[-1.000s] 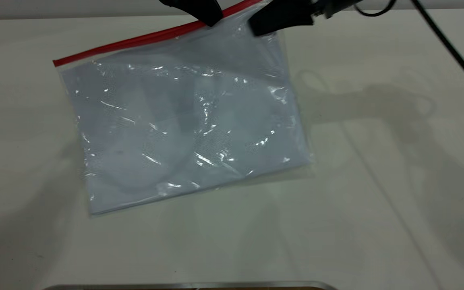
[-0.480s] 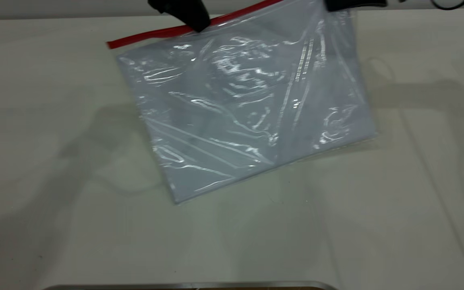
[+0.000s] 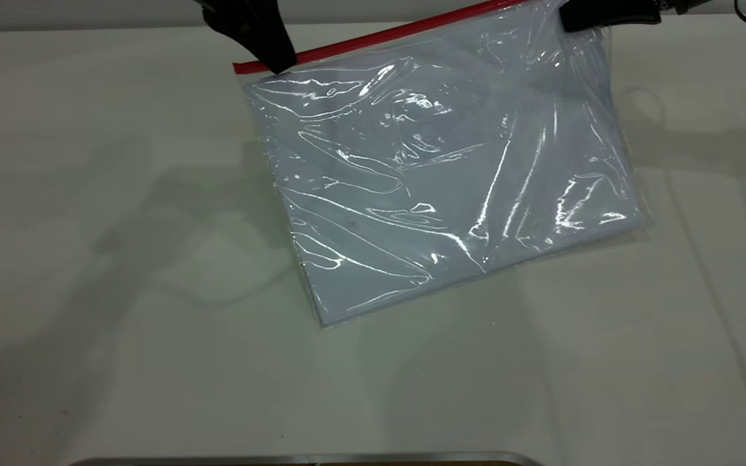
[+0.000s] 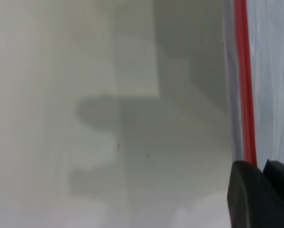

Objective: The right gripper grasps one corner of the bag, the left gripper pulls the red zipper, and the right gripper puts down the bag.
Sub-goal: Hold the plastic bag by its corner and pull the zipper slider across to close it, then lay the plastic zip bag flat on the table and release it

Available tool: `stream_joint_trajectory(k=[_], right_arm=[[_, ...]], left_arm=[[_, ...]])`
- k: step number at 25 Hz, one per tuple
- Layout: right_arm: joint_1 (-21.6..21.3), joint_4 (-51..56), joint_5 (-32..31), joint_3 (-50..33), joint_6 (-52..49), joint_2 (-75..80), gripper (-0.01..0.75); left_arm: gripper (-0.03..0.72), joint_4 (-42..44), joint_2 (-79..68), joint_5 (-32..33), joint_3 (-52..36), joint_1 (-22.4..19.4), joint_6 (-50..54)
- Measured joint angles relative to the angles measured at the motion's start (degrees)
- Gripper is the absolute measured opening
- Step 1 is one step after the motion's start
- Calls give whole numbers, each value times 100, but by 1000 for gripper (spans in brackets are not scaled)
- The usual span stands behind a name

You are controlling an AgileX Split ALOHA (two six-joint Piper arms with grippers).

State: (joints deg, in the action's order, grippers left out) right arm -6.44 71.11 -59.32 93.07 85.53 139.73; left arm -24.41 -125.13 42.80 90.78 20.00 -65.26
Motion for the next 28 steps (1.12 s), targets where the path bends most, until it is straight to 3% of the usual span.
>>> stream_joint_trajectory(k=[11, 15, 19, 23, 25, 28], right_arm=[[11, -62, 379, 0, -435, 0, 56], [11, -41, 430, 0, -454, 0, 157], [-43, 9, 685, 0, -476, 0, 390], [-66, 48, 819, 0, -494, 0, 636], [-66, 48, 832, 0, -500, 0, 683], [-66, 42, 863, 0, -517, -102, 688]], left_arm=[[53, 226, 0, -31, 0, 10, 331], [81, 237, 0, -18, 0, 11, 331], [201, 305, 0, -32, 0, 11, 388], [397, 134, 0, -478, 0, 11, 687], [483, 116, 11, -762, 0, 11, 917], [577, 116, 145, -1018, 0, 11, 1379]])
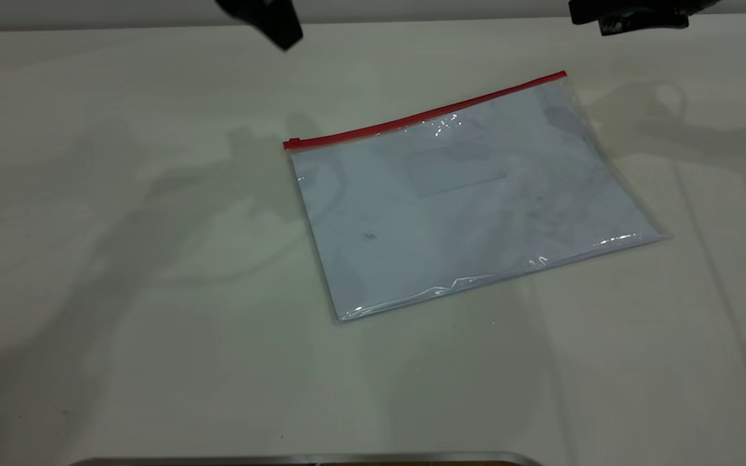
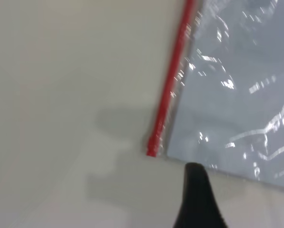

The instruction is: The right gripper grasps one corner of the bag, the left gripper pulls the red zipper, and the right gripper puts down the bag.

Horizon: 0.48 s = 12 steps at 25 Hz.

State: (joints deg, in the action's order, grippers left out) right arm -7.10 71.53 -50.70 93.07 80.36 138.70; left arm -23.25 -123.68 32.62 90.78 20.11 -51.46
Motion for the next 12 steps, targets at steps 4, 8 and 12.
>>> stream_joint_trajectory(k=[4, 8, 12], right_arm=[[0, -216, 12, 0, -161, -608, 662], [0, -880, -41, 0, -759, -1640, 635], [0, -1638, -191, 0, -1561, -2824, 627]], left_arm=[[594, 142, 483, -11, 0, 0, 556], [590, 596, 1322, 210, 0, 0, 1354], [590, 982, 2257, 596, 0, 0, 1885]])
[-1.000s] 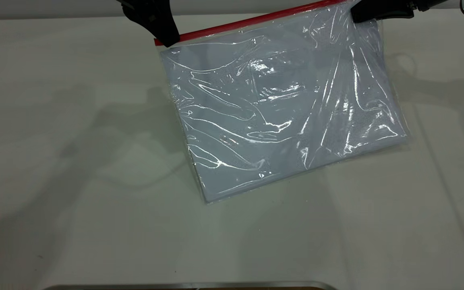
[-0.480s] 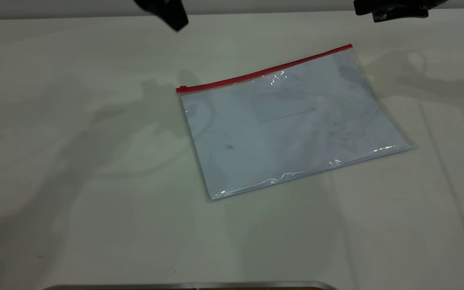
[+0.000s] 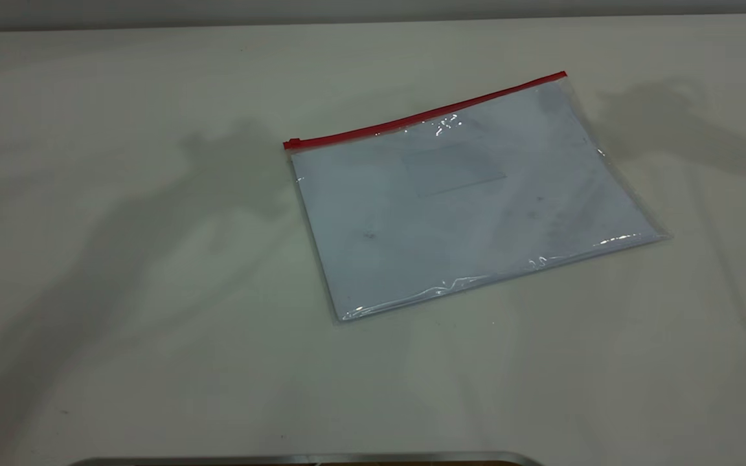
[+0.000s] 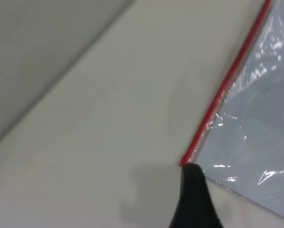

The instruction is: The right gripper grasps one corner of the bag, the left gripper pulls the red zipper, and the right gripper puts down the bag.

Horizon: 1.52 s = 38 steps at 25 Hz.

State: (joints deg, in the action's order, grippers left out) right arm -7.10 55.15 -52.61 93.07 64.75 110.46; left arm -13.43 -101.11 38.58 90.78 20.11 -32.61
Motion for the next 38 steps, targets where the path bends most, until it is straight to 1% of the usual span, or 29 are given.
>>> stream_joint_trajectory(k=[3, 5, 9, 13, 15, 18, 20, 21, 26, 30, 33, 38], right_arm=[[0, -422, -337, 0, -685, -913, 616], [0, -584, -702, 0, -1074, -1480, 608], [0, -686, -1325, 0, -1748, -2514, 598], [0, -742, -1780, 0, -2209, -3337, 596], [0, -827, -1816, 0, -2442, -3703, 596], [0, -1016, -1816, 0, -2858, -4171, 595], [0, -1244, -1816, 0, -3285, -4460, 593], [0, -1376, -1816, 0, -3531, -4613, 592], [0, -1840, -1816, -14, -4633, -5316, 592], [0, -1923, -1816, -350, -4868, -5999, 592], [0, -1970, -1816, -865, -4847, -6728, 592], [0, -2129, -1816, -2218, -4636, -7981, 592]], left_arm=[[590, 240, 653, 355, 0, 0, 203], [590, 410, 1045, 708, 0, 0, 305], [590, 686, 1782, 1286, 0, 0, 542], [590, 711, 2336, 1707, 0, 0, 985], [590, 717, 2592, 1903, 0, 0, 1270], [590, 744, 2978, 2366, 0, 0, 1644], [590, 744, 3195, 2758, 0, 0, 1848], [590, 746, 3345, 2833, -9, 0, 2029], [590, 741, 3903, 2833, -79, 0, 2590], [590, 745, 4565, 2833, -495, 0, 2768], [590, 745, 5246, 2833, -1066, 0, 2782], [590, 728, 6538, 2837, -2346, 0, 2784]])
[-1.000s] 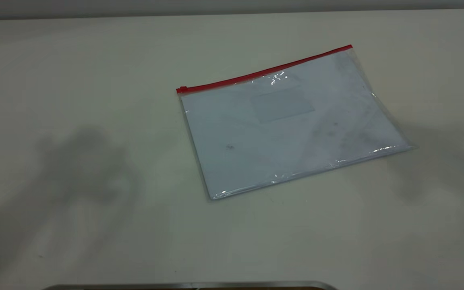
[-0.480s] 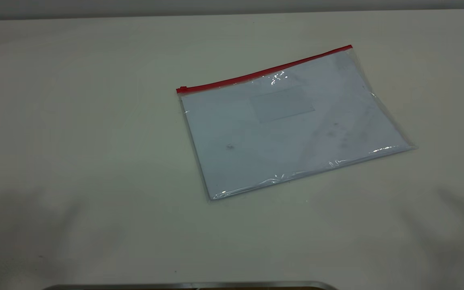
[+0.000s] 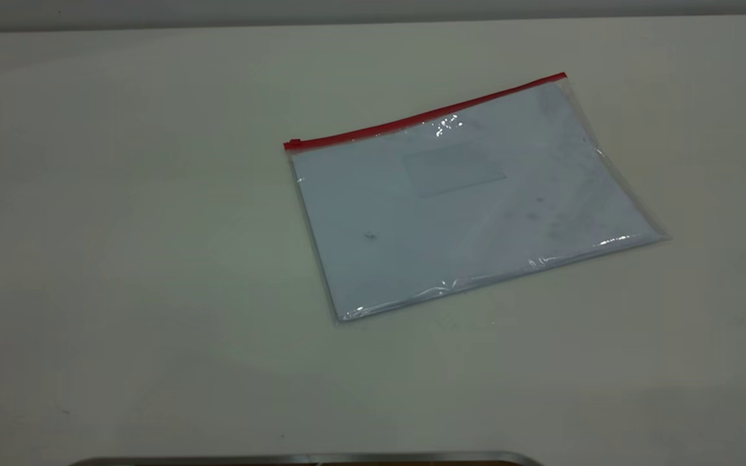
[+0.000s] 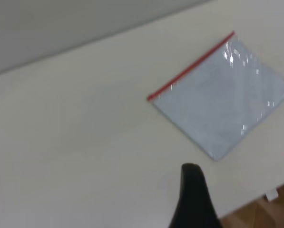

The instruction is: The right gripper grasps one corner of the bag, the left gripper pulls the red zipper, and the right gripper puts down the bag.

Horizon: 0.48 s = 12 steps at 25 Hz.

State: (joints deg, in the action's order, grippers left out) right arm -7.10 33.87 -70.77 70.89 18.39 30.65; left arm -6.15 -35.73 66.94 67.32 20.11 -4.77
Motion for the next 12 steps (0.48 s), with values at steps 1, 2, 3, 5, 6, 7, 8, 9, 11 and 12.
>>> stream_joint_trajectory(k=[1, 2, 3, 5, 6, 7, 8, 9, 11, 12], right_arm=[[0, -84, 0, -266, 36, -249, 591], [0, -180, 0, -574, 54, -479, 591], [0, -278, 0, -881, 71, -658, 591], [0, -563, 0, -1412, 77, -1040, 591], [0, -736, 0, -1681, 82, -1209, 591], [0, -896, 0, -1926, 82, -1336, 591], [0, -1105, 0, -2117, 82, -1477, 591], [0, -1324, 0, -2333, 82, -1608, 591], [0, -1693, 0, -2722, 82, -1821, 591], [0, -1855, 0, -2868, 76, -1911, 591]], left_arm=[[590, 6, 238, 0, -293, 0, 0], [590, 6, 427, 0, -537, 0, 0], [590, 6, 643, 0, -853, 0, 0], [590, 6, 1026, 0, -1305, 0, 0], [590, 6, 1164, 0, -1526, 0, 0], [590, 6, 1309, 0, -1696, 0, 18], [590, 6, 1432, 0, -1894, 0, 64], [590, 6, 1515, 0, -2076, 0, 135], [590, 6, 1644, 0, -2390, 0, 264], [590, 6, 1689, 0, -2542, 0, 299]])
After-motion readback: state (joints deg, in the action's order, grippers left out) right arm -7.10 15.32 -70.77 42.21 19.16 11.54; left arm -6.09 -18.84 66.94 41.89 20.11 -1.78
